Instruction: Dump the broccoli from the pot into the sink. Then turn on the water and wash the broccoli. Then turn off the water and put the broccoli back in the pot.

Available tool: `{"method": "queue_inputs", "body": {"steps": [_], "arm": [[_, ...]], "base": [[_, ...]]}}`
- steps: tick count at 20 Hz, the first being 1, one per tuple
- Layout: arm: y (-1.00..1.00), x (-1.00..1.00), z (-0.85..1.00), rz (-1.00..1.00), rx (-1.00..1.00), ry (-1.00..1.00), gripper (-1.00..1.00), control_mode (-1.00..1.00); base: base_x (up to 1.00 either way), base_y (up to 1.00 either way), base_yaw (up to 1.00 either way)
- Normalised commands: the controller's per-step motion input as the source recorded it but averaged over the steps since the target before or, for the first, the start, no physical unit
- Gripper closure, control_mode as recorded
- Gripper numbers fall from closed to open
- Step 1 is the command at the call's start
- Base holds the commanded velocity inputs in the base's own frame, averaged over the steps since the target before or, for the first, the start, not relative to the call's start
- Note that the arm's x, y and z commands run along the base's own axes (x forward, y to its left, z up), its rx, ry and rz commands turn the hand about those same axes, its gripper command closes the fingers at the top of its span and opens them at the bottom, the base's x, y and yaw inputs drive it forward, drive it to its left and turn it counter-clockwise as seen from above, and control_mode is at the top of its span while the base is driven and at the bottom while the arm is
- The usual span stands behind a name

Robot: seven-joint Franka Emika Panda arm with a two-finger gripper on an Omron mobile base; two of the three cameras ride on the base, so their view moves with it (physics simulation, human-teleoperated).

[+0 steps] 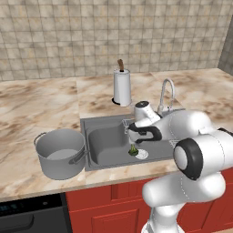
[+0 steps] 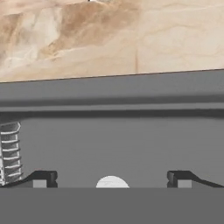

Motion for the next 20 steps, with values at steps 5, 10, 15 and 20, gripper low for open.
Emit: {"method": "queue_inputs", "body": {"steps": [5,10,15,20], "arm": [[0.00,0.00,-0.25,0.00,0.11,-0.26,-1.00,-1.00],[0.00,0.05,-0.17,0.00,0.09,-0.15,-1.00,-1.00],[0.00,0.16,-0.20,0.00,0.02,-0.08,-1.00,-1.00],[0.00,0.20,-0.22,0.00,0.00,-0.04,-1.00,-1.00]], "base": [[0.00,0.00,0.00],[0.00,0.00,0.00],[0.00,0.00,0.00],[0.00,0.00,0.00]]}}
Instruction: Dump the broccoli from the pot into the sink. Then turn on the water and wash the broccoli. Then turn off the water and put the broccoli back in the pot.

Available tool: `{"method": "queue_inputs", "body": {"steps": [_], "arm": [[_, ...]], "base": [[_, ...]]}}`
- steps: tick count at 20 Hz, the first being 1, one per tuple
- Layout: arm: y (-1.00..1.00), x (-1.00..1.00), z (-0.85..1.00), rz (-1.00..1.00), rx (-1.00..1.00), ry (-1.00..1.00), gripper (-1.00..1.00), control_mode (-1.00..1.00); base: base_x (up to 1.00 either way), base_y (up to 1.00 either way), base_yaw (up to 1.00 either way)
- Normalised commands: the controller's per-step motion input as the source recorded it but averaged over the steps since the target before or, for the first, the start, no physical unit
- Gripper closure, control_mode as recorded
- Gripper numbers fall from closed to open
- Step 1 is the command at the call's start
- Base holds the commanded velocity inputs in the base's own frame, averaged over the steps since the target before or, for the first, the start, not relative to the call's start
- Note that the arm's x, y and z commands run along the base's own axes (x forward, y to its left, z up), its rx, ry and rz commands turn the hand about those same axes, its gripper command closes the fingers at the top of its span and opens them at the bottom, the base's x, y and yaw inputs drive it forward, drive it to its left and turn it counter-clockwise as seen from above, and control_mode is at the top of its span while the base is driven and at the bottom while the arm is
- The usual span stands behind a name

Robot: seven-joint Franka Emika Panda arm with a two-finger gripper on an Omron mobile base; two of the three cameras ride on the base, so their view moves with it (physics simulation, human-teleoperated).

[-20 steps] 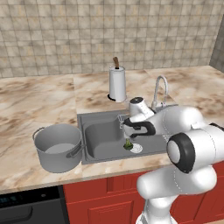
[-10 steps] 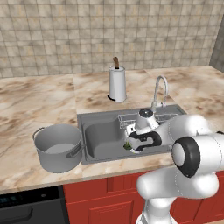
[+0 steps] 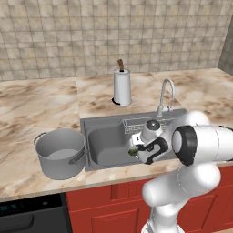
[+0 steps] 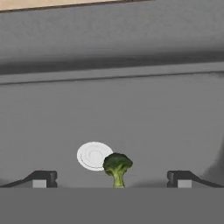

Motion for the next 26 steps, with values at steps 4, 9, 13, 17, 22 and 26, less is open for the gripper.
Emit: {"method": "queue_inputs", "body": {"steps": [4,9,13,17,22,26], "arm": [[0.00,0.18,-0.20,0.00,0.01,0.00,-1.00,-1.00],[-0.04,0.14,-0.10,0.00,0.07,0.00,-1.00,-1.00],[-0.02,0.18,-0.03,0.00,0.09,0.01,-1.00,-1.00],[0.00,0.29,-0.01,0.00,0.06,0.02,-1.00,-1.00],[0.00,0.37,0.00,0.00,0.02,0.02,-1.00,-1.00],[0.00,0.35,0.00,0.00,0.00,0.07,-1.00,-1.00]], "base": [[0.00,0.00,0.00],[0.00,0.00,0.00],[0.00,0.00,0.00],[0.00,0.00,0.00],[0.00,0.00,0.00],[0.00,0.00,0.00]]}}
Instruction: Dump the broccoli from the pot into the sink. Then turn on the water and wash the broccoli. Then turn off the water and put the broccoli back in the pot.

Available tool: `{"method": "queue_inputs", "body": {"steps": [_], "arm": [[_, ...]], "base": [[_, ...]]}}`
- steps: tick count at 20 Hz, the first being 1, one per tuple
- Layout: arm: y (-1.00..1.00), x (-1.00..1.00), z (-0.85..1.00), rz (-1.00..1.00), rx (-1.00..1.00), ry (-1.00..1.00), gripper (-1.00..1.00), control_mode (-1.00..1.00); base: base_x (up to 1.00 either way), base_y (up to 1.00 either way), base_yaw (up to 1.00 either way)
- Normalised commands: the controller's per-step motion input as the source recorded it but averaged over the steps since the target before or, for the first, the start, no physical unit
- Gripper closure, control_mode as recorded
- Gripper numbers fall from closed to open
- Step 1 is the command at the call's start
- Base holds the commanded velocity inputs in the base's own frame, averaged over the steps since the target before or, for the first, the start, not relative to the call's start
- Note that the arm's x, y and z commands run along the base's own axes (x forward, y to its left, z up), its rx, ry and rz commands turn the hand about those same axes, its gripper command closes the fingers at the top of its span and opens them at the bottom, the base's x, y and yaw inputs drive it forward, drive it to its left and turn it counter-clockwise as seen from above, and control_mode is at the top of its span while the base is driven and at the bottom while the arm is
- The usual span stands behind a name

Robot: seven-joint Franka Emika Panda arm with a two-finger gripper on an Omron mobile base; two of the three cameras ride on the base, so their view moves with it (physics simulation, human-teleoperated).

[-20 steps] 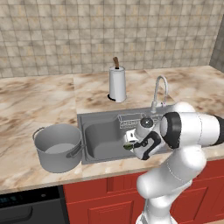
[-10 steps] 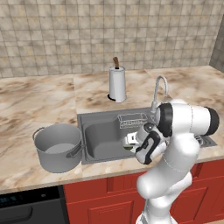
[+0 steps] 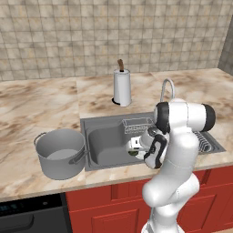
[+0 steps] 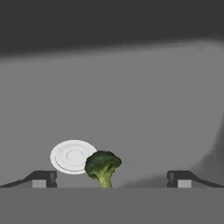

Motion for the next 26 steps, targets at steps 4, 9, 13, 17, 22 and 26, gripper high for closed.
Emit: {"method": "queue_inputs", "body": {"steps": [4,9,13,17,22,26], "arm": [[0.00,0.26,0.00,0.00,0.00,0.12,-1.00,-1.00],[-0.04,0.23,0.03,0.00,0.00,0.22,-1.00,-1.00],[-0.15,0.22,0.24,0.00,0.00,0.31,-1.00,-1.00],[-0.26,0.31,0.44,0.00,0.00,0.34,-1.00,-1.00],[-0.10,0.38,0.48,0.00,0.00,0.37,-1.00,-1.00],[-0.01,0.36,0.45,0.00,0.00,0.31,-1.00,-1.00]], "base": [[0.00,0.00,0.00],[0.00,0.00,0.00],[0.00,0.00,0.00],[0.00,0.00,0.00],[0.00,0.00,0.00],[0.00,0.00,0.00]]}}
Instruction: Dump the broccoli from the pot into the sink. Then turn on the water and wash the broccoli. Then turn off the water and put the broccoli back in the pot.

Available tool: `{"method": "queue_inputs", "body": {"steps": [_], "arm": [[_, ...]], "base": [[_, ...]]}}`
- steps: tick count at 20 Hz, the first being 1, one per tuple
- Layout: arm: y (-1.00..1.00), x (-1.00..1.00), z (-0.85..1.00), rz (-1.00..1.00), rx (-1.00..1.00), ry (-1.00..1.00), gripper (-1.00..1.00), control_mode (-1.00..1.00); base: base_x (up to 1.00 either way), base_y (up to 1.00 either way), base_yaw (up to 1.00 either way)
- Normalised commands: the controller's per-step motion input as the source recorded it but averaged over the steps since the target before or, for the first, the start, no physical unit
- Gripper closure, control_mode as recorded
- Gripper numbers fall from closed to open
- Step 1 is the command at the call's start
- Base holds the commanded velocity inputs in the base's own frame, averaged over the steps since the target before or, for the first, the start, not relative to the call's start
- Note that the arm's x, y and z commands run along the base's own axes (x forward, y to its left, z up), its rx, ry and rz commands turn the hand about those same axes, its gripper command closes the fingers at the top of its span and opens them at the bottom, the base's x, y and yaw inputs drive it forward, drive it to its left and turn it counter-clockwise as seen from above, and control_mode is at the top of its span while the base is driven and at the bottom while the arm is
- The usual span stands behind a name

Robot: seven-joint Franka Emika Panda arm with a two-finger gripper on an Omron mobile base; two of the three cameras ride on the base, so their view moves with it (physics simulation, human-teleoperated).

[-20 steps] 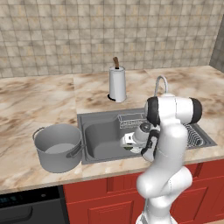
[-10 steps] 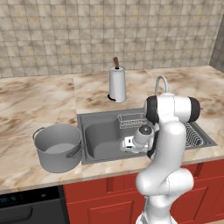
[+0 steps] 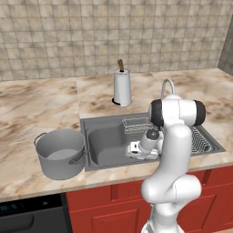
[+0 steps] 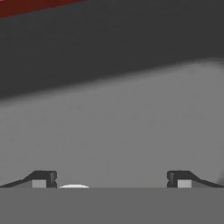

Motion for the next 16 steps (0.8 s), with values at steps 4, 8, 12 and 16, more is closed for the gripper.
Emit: {"method": "queue_inputs", "body": {"steps": [4,8,12,16], "arm": [[0.00,0.46,0.56,0.00,0.00,0.34,-1.00,-1.00],[0.00,0.44,0.64,0.00,-0.04,0.33,-1.00,-1.00],[0.00,0.43,0.68,0.00,-0.06,0.27,-1.00,-1.00],[0.00,0.49,0.62,0.00,-0.08,0.18,-1.00,-1.00]], "base": [[0.00,0.00,0.00],[0.00,0.00,0.00],[0.00,0.00,0.00],[0.00,0.00,0.00]]}}
